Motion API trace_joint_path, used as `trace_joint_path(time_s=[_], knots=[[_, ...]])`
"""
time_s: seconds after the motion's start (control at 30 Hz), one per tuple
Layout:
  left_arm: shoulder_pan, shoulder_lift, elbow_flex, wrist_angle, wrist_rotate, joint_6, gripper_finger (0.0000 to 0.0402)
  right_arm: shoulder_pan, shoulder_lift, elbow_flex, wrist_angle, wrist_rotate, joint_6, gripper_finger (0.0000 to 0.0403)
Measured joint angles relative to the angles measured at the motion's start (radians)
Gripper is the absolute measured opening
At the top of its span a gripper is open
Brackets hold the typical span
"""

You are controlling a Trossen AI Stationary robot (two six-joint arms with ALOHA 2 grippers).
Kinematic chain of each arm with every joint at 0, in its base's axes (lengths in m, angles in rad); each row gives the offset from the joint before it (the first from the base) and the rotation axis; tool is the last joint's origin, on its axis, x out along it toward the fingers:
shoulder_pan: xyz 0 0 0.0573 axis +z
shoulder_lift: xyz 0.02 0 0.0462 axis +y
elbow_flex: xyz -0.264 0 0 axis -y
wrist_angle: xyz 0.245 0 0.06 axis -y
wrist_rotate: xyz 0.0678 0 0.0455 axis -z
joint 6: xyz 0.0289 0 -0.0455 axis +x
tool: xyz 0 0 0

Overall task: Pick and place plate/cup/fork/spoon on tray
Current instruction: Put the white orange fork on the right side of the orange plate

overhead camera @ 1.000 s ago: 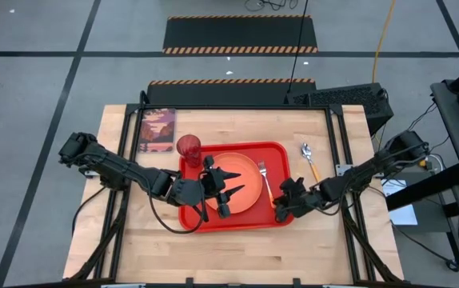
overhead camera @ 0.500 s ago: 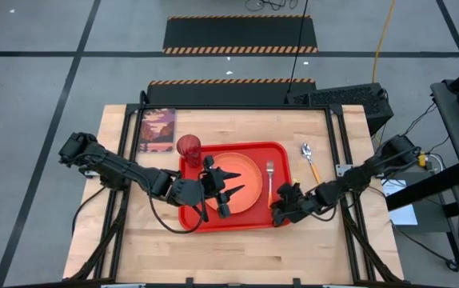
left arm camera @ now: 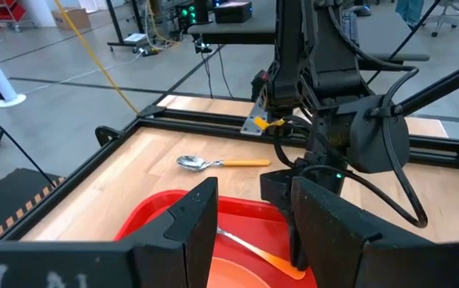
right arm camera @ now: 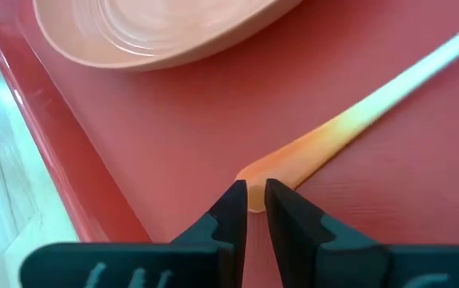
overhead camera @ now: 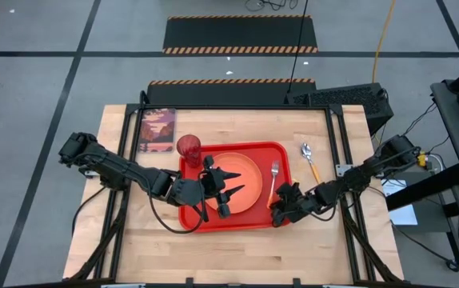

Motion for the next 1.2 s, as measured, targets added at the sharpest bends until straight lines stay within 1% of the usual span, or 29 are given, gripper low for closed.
trace_joint_path(time_s=[0.57,0.67,0.93,1.2], knots=[[0.0,0.0,0.0,0.0,0.0,0.0,0.0163,0.0,-0.003,0.0,-0.015,-0.056,0.005,0.0043],[0.0,0.0,0.0,0.0,0.0,0.0,0.0163,0.0,-0.017,0.0,-0.035,-0.062,0.005,0.0043],[0.0,0.0,0.0,0.0,0.0,0.0,0.0163,-0.001,-0.096,-0.003,-0.158,-0.069,0.006,0.0043],[0.0,0.0,0.0,0.002,0.0,0.0,0.0163,-0.001,-0.101,-0.003,-0.162,-0.055,0.015,0.0043]])
